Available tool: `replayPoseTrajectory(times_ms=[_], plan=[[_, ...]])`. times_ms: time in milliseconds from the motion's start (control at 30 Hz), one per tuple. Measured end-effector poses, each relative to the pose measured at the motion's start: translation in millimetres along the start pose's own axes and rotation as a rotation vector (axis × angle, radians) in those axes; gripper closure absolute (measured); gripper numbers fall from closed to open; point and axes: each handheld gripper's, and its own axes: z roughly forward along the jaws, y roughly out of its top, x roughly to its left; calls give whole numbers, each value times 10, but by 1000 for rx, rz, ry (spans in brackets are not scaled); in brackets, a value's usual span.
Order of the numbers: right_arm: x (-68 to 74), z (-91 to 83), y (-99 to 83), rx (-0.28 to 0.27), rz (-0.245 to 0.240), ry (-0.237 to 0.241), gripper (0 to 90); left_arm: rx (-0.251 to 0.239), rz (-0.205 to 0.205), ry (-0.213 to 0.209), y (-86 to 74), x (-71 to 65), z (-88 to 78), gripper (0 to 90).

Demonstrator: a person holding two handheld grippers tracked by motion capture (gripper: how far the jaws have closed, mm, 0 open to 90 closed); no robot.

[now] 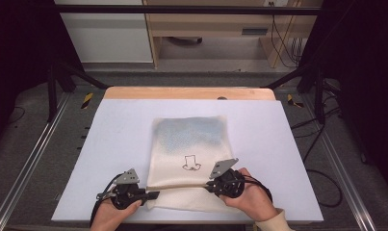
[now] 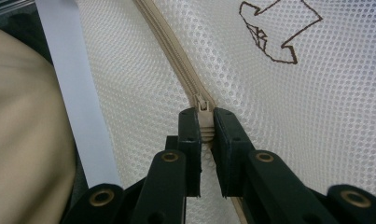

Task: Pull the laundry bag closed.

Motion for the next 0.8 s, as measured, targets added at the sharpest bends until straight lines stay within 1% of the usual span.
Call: replayPoseTrajectory(times_ms=[167, 267, 633, 800], plan=[[13, -12, -4, 2, -9, -8, 820, 0, 0, 3, -2, 1, 3, 834], [10, -11, -14, -3, -5, -4, 821, 0, 0, 3, 0, -2, 2, 834], [14, 4, -19, 11, -4, 1, 821, 1, 3, 10, 1, -7, 1, 834], [11, -9, -22, 9, -1, -4, 820, -1, 3, 10, 2, -8, 1, 834]])
